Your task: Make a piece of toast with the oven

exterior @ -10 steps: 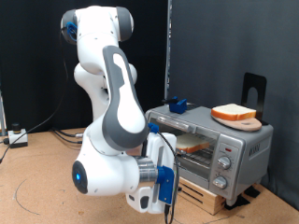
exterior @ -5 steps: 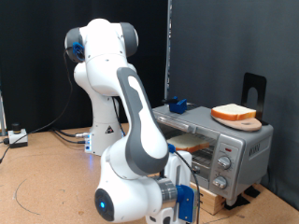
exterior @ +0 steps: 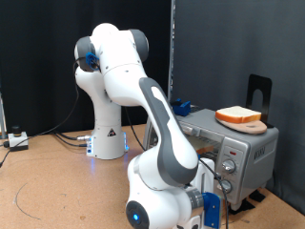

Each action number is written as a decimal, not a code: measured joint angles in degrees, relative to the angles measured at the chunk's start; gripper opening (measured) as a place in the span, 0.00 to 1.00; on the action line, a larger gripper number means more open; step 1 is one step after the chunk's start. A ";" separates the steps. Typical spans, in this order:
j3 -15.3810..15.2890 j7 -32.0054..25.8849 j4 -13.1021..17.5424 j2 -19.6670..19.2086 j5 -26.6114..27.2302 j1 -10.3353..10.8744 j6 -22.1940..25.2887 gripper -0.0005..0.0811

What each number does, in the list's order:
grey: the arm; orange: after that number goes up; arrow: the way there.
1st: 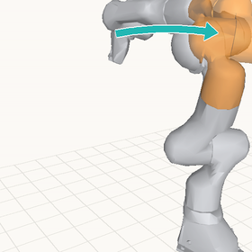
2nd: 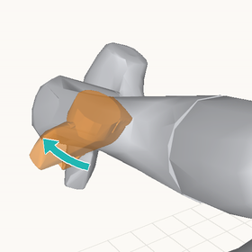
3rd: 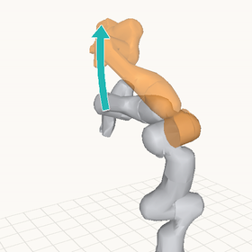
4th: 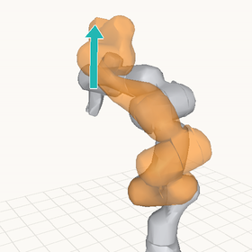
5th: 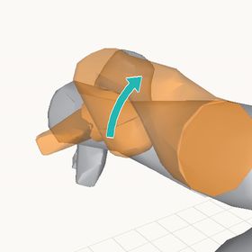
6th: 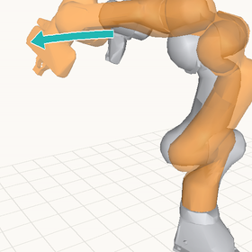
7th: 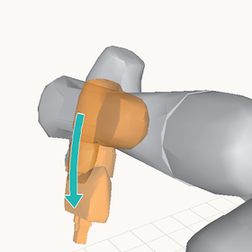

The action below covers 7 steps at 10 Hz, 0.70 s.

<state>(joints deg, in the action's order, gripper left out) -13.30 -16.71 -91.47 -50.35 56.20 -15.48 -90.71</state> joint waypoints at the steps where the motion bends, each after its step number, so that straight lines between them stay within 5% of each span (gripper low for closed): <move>1: -0.30 0.00 0.00 -0.17 0.19 0.57 -0.24 1.00; 6: -0.86 0.24 -0.43 -0.50 1.21 1.94 -1.04 1.00; 7: -0.86 0.30 -0.58 -0.50 1.21 2.01 -1.05 0.89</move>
<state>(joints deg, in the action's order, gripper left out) -14.16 -16.41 -92.04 -50.85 57.41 -13.47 -91.76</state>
